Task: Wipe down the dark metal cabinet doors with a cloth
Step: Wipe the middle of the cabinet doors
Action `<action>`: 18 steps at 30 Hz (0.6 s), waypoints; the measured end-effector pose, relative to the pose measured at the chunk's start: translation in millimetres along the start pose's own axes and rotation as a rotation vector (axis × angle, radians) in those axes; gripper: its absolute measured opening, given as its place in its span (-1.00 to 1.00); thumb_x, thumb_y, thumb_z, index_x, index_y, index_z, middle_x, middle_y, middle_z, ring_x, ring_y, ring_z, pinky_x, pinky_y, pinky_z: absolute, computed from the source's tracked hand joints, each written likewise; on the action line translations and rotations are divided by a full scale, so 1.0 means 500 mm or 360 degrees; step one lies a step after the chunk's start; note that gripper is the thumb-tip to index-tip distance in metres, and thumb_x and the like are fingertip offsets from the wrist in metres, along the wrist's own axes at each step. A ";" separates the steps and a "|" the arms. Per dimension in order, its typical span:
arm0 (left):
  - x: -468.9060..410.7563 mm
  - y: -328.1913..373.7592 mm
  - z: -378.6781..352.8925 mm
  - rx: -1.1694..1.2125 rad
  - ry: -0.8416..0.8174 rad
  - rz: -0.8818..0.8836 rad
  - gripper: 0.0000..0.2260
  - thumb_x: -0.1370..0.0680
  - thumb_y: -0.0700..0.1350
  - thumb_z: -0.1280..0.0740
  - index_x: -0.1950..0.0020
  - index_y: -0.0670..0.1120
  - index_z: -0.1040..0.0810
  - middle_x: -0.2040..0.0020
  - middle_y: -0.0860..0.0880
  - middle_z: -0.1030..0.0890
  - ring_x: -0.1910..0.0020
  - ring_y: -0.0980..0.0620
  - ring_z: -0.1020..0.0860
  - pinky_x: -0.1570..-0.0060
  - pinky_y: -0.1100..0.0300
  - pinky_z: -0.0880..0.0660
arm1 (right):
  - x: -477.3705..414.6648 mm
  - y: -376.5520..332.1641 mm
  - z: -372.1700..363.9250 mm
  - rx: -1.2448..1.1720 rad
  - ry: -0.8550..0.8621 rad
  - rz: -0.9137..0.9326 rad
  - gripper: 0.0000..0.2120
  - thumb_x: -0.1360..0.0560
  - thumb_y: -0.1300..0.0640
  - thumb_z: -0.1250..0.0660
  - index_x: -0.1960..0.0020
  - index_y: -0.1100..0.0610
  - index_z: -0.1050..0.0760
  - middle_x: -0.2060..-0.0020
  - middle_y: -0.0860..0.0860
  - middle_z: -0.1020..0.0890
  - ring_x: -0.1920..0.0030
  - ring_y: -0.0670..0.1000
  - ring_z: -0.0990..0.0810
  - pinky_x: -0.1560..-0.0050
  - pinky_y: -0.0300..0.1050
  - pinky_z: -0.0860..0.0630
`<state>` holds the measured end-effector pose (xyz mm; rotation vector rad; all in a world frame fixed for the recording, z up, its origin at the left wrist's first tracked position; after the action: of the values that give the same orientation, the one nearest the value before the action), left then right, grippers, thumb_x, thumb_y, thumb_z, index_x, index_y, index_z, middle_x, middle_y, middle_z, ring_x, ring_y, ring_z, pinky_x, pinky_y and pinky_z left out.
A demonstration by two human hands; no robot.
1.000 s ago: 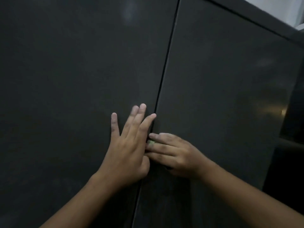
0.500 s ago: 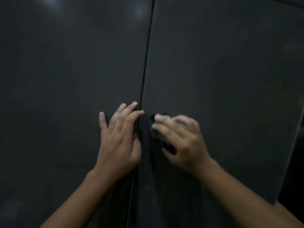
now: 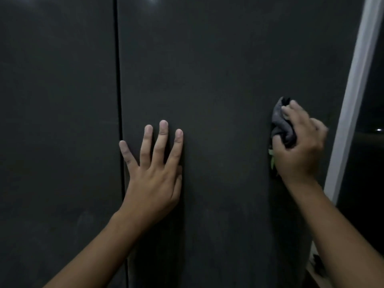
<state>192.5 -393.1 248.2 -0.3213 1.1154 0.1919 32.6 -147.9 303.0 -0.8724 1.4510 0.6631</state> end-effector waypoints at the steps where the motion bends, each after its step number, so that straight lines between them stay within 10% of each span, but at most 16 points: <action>1: -0.001 0.009 -0.003 0.0001 0.0014 0.0022 -0.36 -0.59 0.02 -0.15 -0.63 -0.11 -0.03 -0.62 -0.21 0.07 -0.59 -0.25 0.11 -0.36 -0.53 0.12 | 0.014 -0.011 -0.003 -0.0015 0.0000 -0.0034 -0.49 -0.43 0.26 -0.29 -0.39 0.14 -0.48 -0.42 0.01 -0.46 -0.20 0.18 -0.44 -0.26 -0.40 -0.20; 6: -0.003 0.031 -0.018 -0.0012 0.0074 0.0053 -0.36 -0.61 0.01 -0.15 -0.62 -0.17 -0.01 -0.61 -0.26 0.06 -0.58 -0.30 0.10 -0.38 -0.51 0.14 | 0.203 -0.075 -0.019 -0.0148 -0.0405 0.0758 -0.54 -0.42 0.29 -0.43 -0.31 0.11 -0.57 -0.38 0.02 -0.52 -0.14 0.13 -0.63 -0.20 0.08 -0.47; 10: -0.005 0.031 -0.019 -0.0038 0.0077 0.0033 -0.36 -0.61 0.03 -0.13 -0.62 -0.17 0.00 -0.61 -0.26 0.07 -0.58 -0.29 0.12 -0.38 -0.49 0.18 | 0.251 -0.028 0.018 -0.0064 -0.0646 0.1201 -0.62 -0.50 0.17 -0.46 -0.30 -0.01 -0.60 -0.36 -0.10 -0.54 -0.04 0.09 -0.66 -0.01 0.06 -0.51; 13: -0.003 0.031 -0.017 -0.0064 0.0101 0.0018 -0.37 -0.62 0.03 -0.12 -0.62 -0.17 0.00 -0.61 -0.27 0.06 -0.58 -0.30 0.11 -0.39 -0.48 0.18 | 0.153 0.074 0.051 0.0070 -0.0439 0.0775 -0.52 -0.47 0.26 -0.44 -0.37 0.04 -0.51 -0.36 0.03 -0.54 -0.14 0.14 -0.63 -0.16 0.08 -0.45; 18: -0.002 0.036 -0.021 -0.0036 0.0123 0.0025 -0.37 -0.62 0.01 -0.12 -0.62 -0.16 0.03 -0.61 -0.27 0.07 -0.58 -0.30 0.10 -0.40 -0.48 0.16 | 0.096 0.143 0.069 0.0096 -0.0062 -0.0297 -0.44 -0.41 0.39 -0.40 -0.39 0.15 -0.49 -0.41 0.02 -0.49 -0.27 0.14 -0.48 -0.29 -0.46 -0.16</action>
<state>177.4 -379.7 241.9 -0.3427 1.1929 0.2075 -5.4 -86.1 245.3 -0.9294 1.3294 0.4917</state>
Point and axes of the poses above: each hand's wrist, its own x-axis away from the middle knuckle, its own z-axis out of the back of the hand, y = z × x, the point moved 7 cm from there along -x, towards the middle knuckle
